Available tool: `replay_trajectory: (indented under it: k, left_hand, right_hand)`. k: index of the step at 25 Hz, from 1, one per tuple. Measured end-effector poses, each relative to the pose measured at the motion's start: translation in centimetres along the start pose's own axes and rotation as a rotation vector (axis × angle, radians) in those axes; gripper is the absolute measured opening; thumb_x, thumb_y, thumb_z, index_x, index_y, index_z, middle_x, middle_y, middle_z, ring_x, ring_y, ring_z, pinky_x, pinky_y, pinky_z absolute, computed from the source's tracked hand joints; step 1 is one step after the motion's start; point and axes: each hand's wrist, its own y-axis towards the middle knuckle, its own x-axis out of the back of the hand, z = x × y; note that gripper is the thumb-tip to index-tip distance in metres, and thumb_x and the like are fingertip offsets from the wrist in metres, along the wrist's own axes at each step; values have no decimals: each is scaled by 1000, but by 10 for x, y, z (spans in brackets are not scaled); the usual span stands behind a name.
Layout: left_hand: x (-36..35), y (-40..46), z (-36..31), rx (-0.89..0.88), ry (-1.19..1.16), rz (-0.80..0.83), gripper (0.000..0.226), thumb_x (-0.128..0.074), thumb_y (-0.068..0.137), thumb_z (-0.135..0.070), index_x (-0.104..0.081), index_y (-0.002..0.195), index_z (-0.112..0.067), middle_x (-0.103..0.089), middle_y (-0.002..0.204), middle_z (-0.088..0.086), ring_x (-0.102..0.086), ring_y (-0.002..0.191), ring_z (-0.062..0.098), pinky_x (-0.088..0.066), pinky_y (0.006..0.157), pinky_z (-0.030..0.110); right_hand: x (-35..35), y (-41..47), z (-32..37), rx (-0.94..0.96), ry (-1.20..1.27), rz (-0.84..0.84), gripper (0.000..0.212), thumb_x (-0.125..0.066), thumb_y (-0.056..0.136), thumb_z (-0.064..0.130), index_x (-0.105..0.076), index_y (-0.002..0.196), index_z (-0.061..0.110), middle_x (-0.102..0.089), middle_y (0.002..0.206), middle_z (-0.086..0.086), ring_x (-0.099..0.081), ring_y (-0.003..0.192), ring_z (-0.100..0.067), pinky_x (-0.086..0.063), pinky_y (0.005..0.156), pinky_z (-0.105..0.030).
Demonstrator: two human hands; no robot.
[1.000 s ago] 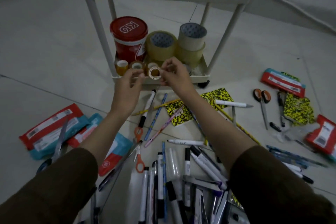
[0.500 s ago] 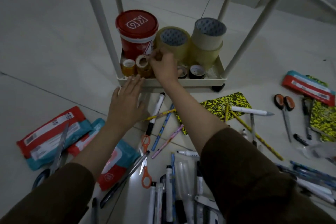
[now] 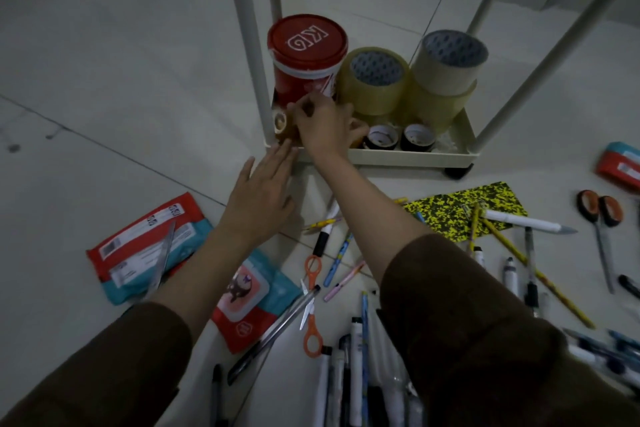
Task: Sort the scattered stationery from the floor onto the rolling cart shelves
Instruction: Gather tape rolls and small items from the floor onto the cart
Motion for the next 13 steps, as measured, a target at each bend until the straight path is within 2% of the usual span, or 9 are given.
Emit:
replay_trajectory:
  k: [4,8,11,13]
  left_hand:
    - [10,-9,4,-31,-116,10,69,-47,92,-19,-9,149,-15,-2,158,1,0,145,13,-3,116,37]
    - [23,-19,6,-60,-155,-6,62,-47,93,-20,-18,148,-16,-13,157,0,-5,145,13,-5,116,36]
    - [32,-28,3,-67,-208,14,55,-46,93,-18,-26,145,-15,-21,155,2,-12,144,16,-11,114,35]
    - [33,-37,0,-74,-220,50,52,-46,94,-19,-31,143,-15,-26,153,3,-18,143,17,-17,114,34]
  right_hand:
    - [6,-14,-4,79,40,-30,15,-52,91,32,-65,94,27,-66,104,3,-37,114,-23,-20,85,-38]
    - [32,-27,-16,139,35,40,17,-51,93,31,-66,96,23,-65,106,3,-44,113,-24,-31,95,-45]
    - [58,-41,-36,146,31,84,17,-54,92,26,-67,95,15,-67,102,-3,-52,109,-28,-37,94,-46]
    - [75,-59,-52,118,51,83,14,-56,91,23,-67,91,14,-67,96,-3,-55,104,-29,-40,94,-51]
